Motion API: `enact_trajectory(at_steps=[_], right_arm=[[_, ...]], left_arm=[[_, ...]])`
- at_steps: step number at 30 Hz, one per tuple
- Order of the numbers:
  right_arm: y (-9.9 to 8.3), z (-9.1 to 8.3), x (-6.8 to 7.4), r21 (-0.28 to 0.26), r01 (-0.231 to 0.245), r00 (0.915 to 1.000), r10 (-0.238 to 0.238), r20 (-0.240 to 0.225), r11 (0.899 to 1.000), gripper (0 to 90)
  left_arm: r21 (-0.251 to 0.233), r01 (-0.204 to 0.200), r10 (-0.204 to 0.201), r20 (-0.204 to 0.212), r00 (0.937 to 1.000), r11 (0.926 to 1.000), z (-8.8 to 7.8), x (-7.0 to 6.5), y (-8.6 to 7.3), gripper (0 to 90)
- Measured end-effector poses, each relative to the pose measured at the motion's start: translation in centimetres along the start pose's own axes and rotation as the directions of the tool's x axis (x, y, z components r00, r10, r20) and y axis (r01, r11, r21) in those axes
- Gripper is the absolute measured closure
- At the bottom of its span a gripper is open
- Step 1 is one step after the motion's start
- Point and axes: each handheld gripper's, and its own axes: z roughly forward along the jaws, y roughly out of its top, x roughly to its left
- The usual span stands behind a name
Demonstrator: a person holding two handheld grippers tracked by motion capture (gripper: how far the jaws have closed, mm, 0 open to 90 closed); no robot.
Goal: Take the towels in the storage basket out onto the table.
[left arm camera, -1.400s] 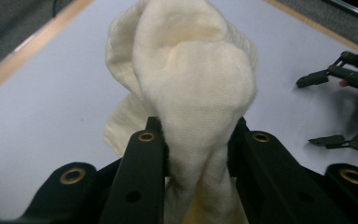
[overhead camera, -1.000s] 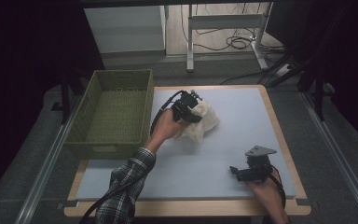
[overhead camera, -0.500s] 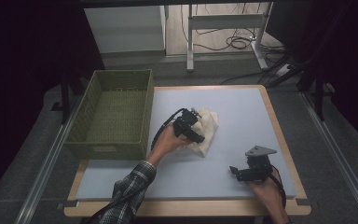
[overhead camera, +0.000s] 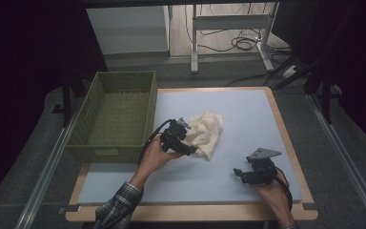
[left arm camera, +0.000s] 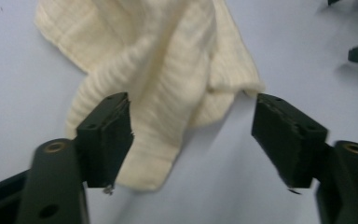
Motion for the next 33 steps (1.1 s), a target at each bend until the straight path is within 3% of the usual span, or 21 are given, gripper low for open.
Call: enact_trajectory(at_steps=[2, 7, 11, 12, 15, 21, 22, 23, 25, 26, 28, 31, 33], right_arm=[[0.2, 0.0, 0.1, -0.002, 0.001, 0.9999, -0.001, -0.014, 1.0, 32.4], [2.0, 1.5, 1.3, -0.001, 0.014, 0.9924, -0.014, -0.122, 1.0, 47.2], [2.9, 2.7, 2.1, 0.004, 0.031, 0.9882, -0.03, -0.15, 0.999, 51.4], [3.5, 3.4, 2.5, 0.005, 0.031, 0.9866, -0.029, -0.16, 1.0, 53.0], [4.3, 4.4, 3.0, -0.001, 0.023, 0.9846, -0.023, -0.173, 1.0, 53.1], [5.7, 6.2, 3.5, 0.003, 0.014, 0.9878, -0.014, -0.155, 1.0, 50.7], [6.2, 6.8, 3.7, 0.011, 0.014, 0.9921, -0.012, -0.125, 1.0, 55.3], [6.2, 6.8, 3.7, 0.011, 0.014, 0.9921, -0.012, -0.125, 1.0, 55.3], [6.5, 7.1, 3.8, 0.017, 0.019, 0.9951, -0.017, -0.098, 1.0, 67.1], [6.6, 7.3, 3.9, 0.018, 0.049, 0.9956, -0.048, -0.081, 0.999, 82.0], [6.6, 7.2, 3.9, 0.023, 0.061, 0.9954, -0.059, -0.076, 0.998, 84.8], [6.4, 5.9, 2.9, 0.004, 0.049, 0.9972, -0.049, -0.057, 0.999, 86.4], [6.2, 5.3, 2.5, -0.001, 0.048, 0.9975, -0.048, -0.051, 0.999, 86.3]], left_arm=[[-0.003, -0.002, 0.002, -0.012, 0.9999, 1.0, 0.1, -0.2, -0.5, 32.6], [-0.03, 0.034, -0.035, -0.029, 0.999, 0.999, 0.6, -0.3, -2.6, 47.1], [-0.041, 0.046, -0.048, -0.048, 0.9977, 0.9981, 0.7, -0.3, -3.4, 53.8], [-0.044, 0.043, -0.047, -0.078, 0.9959, 0.9981, 0.9, -0.3, -3.9, 55.0], [-0.05, 0.043, -0.048, -0.109, 0.9928, 0.9978, 1.2, -0.2, -4.4, 55.2], [-0.064, 0.053, -0.062, -0.147, 0.9872, 0.9966, 1.9, 0.2, -5.1, 55.1], [-0.064, 0.059, -0.068, -0.159, 0.985, 0.9962, 2.2, 0.4, -5.3, 55.1], [-0.064, 0.059, -0.068, -0.159, 0.985, 0.9962, 2.2, 0.4, -5.3, 55.2], [-0.082, 0.079, -0.091, -0.142, 0.9858, 0.9934, 2.4, 0.8, -5.4, 56.2], [-0.086, 0.08, -0.093, -0.151, 0.9841, 0.9931, 2.4, 0.8, -5.4, 60.1], [-0.09, 0.087, -0.1, -0.152, 0.9833, 0.9921, 2.5, 0.7, -5.3, 62.3], [-0.104, 0.105, -0.12, -0.154, 0.9808, 0.989, 2.7, 0.5, -5.2, 80.0], [-0.103, 0.11, -0.125, -0.152, 0.9804, 0.9885, 2.7, 0.5, -5.2, 82.3]])
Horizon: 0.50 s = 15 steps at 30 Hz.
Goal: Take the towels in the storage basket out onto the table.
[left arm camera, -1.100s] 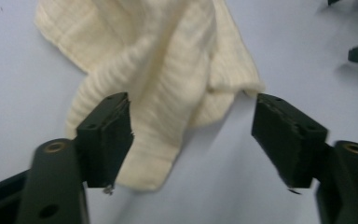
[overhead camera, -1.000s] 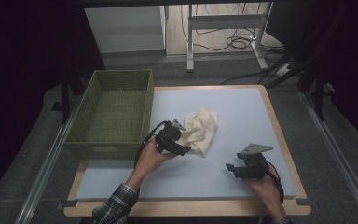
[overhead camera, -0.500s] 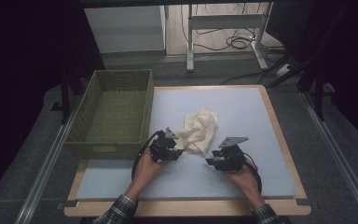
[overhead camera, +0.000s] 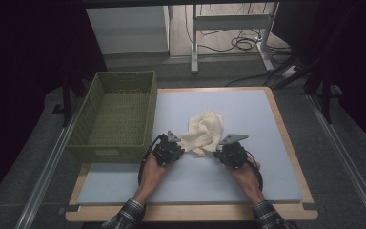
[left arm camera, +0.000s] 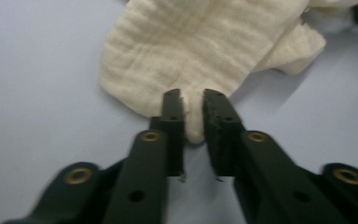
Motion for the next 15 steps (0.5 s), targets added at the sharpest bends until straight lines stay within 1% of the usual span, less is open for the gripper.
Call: enact_trajectory(at_steps=[1, 2, 3, 5, 6, 7, 8, 9, 10, 11, 12, 13, 14, 15], right_arm=[[-0.2, -0.8, -0.5, -0.01, -0.004, 1.0, 0.004, 0.009, 1.0, 86.3], [-0.6, -2.1, -1.3, -0.015, -0.012, 0.9995, 0.013, 0.03, 1.0, 86.3], [-0.6, -2.1, -1.3, -0.015, -0.012, 0.9995, 0.013, 0.03, 1.0, 86.3], [-1.1, -3.5, -2.2, -0.022, -0.019, 0.9984, 0.02, 0.053, 1.0, 86.3], [-1.5, -4.7, -3.0, -0.029, -0.028, 0.9968, 0.03, 0.074, 0.999, 86.2], [-1.8, -5.4, -3.5, -0.032, -0.03, 0.9958, 0.032, 0.086, 0.999, 86.2], [-2.2, -6.0, -3.9, -0.032, -0.03, 0.9947, 0.033, 0.098, 0.999, 86.1], [-2.5, -6.6, -4.3, -0.03, -0.034, 0.9932, 0.037, 0.11, 0.999, 86.1], [-3.0, -7.2, -4.7, -0.027, -0.039, 0.9916, 0.042, 0.123, 0.999, 86.1], [-3.4, -7.7, -5.1, -0.027, -0.055, 0.99, 0.058, 0.129, 0.998, 86.1], [-3.4, -7.7, -5.1, -0.027, -0.055, 0.99, 0.058, 0.129, 0.998, 86.1], [-3.9, -8.2, -5.5, -0.028, -0.068, 0.989, 0.071, 0.129, 0.997, 86.0], [-4.4, -8.6, -5.7, -0.03, -0.079, 0.9882, 0.082, 0.129, 0.996, 86.1], [-5.2, -9.2, -5.9, -0.035, -0.09, 0.9882, 0.094, 0.121, 0.995, 86.1]], left_arm=[[0.001, 0.001, -0.001, -0.001, 1.0, 1.0, 0.0, 0.0, 0.0, 84.2], [-0.005, 0.0, 0.0, 0.009, 1.0, 1.0, -0.1, -0.1, 0.0, 85.3], [-0.005, 0.0, 0.0, 0.009, 1.0, 1.0, -0.1, -0.1, 0.0, 85.4], [-0.031, 0.015, -0.014, 0.031, 0.9994, 0.9994, -0.7, -0.1, 0.1, 85.4], [-0.055, 0.011, -0.009, 0.047, 0.9989, 0.9984, -1.4, -0.3, 0.2, 85.4], [-0.067, 0.015, -0.011, 0.056, 0.9984, 0.9976, -1.8, -0.5, 0.2, 85.4], [-0.067, 0.015, -0.011, 0.056, 0.9984, 0.9976, -1.8, -0.5, 0.2, 85.4], [-0.083, 0.018, -0.011, 0.08, 0.9967, 0.9964, -2.5, -0.9, 0.2, 85.4], [-0.086, 0.018, -0.01, 0.098, 0.9951, 0.9961, -2.7, -1.1, 0.1, 85.4], [-0.086, 0.017, -0.007, 0.116, 0.9933, 0.9962, -2.9, -1.4, 0.0, 85.4], [-0.086, 0.017, -0.007, 0.116, 0.9933, 0.9962, -2.9, -1.4, 0.0, 85.4], [-0.087, 0.013, -0.002, 0.127, 0.992, 0.9961, -3.0, -1.6, -0.2, 85.4], [-0.092, 0.012, 0.002, 0.148, 0.989, 0.9957, -3.3, -2.0, -0.4, 85.4], [-0.094, 0.014, 0.001, 0.16, 0.9871, 0.9955, -3.4, -2.1, -0.5, 85.4]])
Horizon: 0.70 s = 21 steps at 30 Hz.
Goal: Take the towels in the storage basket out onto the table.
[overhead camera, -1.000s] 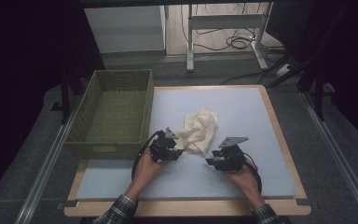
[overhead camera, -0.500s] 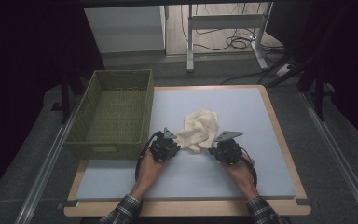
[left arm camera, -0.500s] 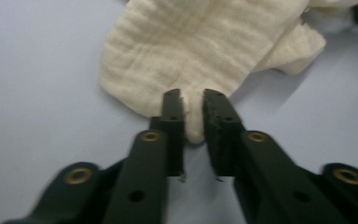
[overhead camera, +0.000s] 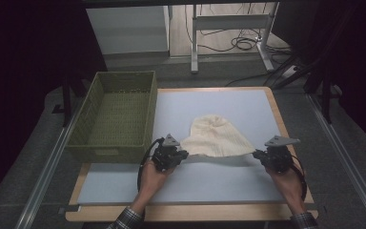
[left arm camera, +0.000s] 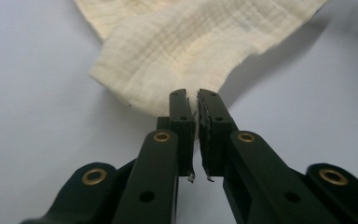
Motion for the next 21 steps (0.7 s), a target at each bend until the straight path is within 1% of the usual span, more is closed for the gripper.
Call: enact_trajectory(at_steps=[4, 6, 7, 8, 9, 10, 11, 12, 13, 14, 15, 17, 20, 21], right_arm=[[-1.6, -1.6, -0.1, -0.008, -0.002, 1.0, 0.002, -0.007, 1.0, 85.9], [-2.3, -2.4, 0.2, -0.012, 0.0, 0.9999, 0.0, -0.012, 1.0, 85.7], [-2.9, -3.2, 0.6, -0.011, 0.009, 0.9998, -0.009, -0.015, 1.0, 85.5], [-2.9, -3.2, 0.6, -0.011, 0.009, 0.9998, -0.009, -0.015, 1.0, 85.5], [-3.5, -3.7, 0.9, -0.008, 0.01, 0.9997, -0.011, -0.021, 1.0, 85.2], [-3.5, -3.7, 0.9, -0.008, 0.01, 0.9997, -0.011, -0.021, 1.0, 85.2], [-3.7, -3.8, 1.0, -0.004, 0.01, 0.9996, -0.01, -0.026, 1.0, 84.8], [-4.1, -3.9, 1.1, 0.007, 0.004, 0.9993, -0.004, -0.038, 1.0, 82.8], [-4.5, -3.9, 1.1, 0.024, -0.003, 0.9988, 0.004, -0.049, 1.0, 79.8], [-4.8, -3.8, 1.1, 0.037, -0.007, 0.9983, 0.01, -0.057, 0.999, 76.4], [-5.1, -3.8, 1.1, 0.047, -0.012, 0.998, 0.015, -0.062, 0.999, 73.9], [-5.6, -4.1, 1.0, 0.059, -0.021, 0.9976, 0.025, -0.064, 0.998, 69.5], [-5.8, -5.1, 0.6, 0.058, -0.023, 0.998, 0.026, -0.057, 0.998, 66.3], [-5.8, -5.5, 0.4, 0.054, -0.026, 0.9983, 0.029, -0.051, 0.998, 65.8]], left_arm=[[-0.004, -0.008, 0.008, 0.052, 0.9986, 1.0, -0.8, -1.1, -0.6, 85.3], [0.004, -0.013, 0.013, 0.074, 0.9972, 0.9999, -1.2, -1.8, -0.9, 85.3], [0.008, -0.017, 0.017, 0.083, 0.9964, 0.9998, -1.3, -2.1, -1.1, 85.3], [0.013, -0.019, 0.018, 0.093, 0.9955, 0.9997, -1.4, -2.4, -1.2, 85.3], [0.021, -0.025, 0.022, 0.109, 0.9938, 0.9995, -1.5, -2.9, -1.5, 85.1], [0.026, -0.029, 0.026, 0.116, 0.993, 0.9993, -1.6, -3.1, -1.7, 85.1], [0.034, -0.027, 0.022, 0.133, 0.9908, 0.9991, -1.5, -3.6, -2.1, 84.9], [0.051, -0.035, 0.027, 0.153, 0.9879, 0.9981, -1.3, -3.7, -2.4, 84.0], [0.056, -0.034, 0.024, 0.156, 0.9874, 0.9979, -1.1, -3.9, -2.7, 82.6], [0.058, -0.044, 0.035, 0.148, 0.9883, 0.9973, -1.1, -3.9, -2.8, 78.1], [0.059, -0.046, 0.037, 0.131, 0.9906, 0.9972, -1.0, -3.9, -2.9, 74.7], [0.051, -0.039, 0.034, 0.101, 0.9943, 0.9979, -1.2, -3.3, -2.7, 65.9], [0.029, -0.023, 0.021, 0.064, 0.9977, 0.9993, -1.8, -2.2, -1.9, 61.1], [0.022, -0.02, 0.019, 0.052, 0.9985, 0.9996, -1.9, -1.9, -1.5, 61.1]])
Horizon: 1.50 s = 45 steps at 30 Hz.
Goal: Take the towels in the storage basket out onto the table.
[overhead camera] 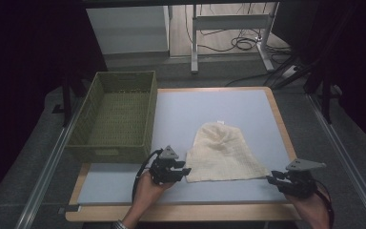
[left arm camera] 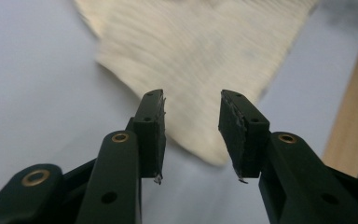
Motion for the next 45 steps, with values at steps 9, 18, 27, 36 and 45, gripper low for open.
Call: enact_trajectory(at_steps=[9, 18, 27, 36, 45], right_arm=[[3.3, 2.1, -2.5, -0.054, -0.056, 0.998, 0.055, -0.033, 0.997, 67.9], [9.4, 8.3, -4.5, -0.064, -0.048, 0.9988, 0.047, -0.01, 0.997, 72.0], [10.9, 13.8, -5.1, 0.004, -0.061, 0.9981, 0.061, 0.008, 0.998, 62.6], [11.0, 13.3, -4.0, 0.022, -0.012, 0.9987, 0.011, 0.05, 1.0, 88.0], [13.4, 8.2, -6.0, -0.108, -0.024, 0.9897, 0.039, 0.138, 0.994, 85.8]], left_arm=[[-0.013, 0.035, -0.035, -0.087, 0.9956, 0.9993, 2.2, 3.0, 3.9, 62.3], [0.024, 0.068, -0.065, -0.121, 0.9906, 0.9974, 6.9, 6.1, 6.6, 62.1], [0.057, 0.041, -0.031, -0.161, 0.9864, 0.9975, 9.5, 6.6, 6.6, 56.0], [0.075, 0.037, -0.029, -0.116, 0.9928, 0.9965, 9.2, 6.3, 7.4, 90.0], [0.065, -0.09, 0.107, -0.363, 0.9257, 0.9938, 5.7, 7.5, 14.4, 81.9]])
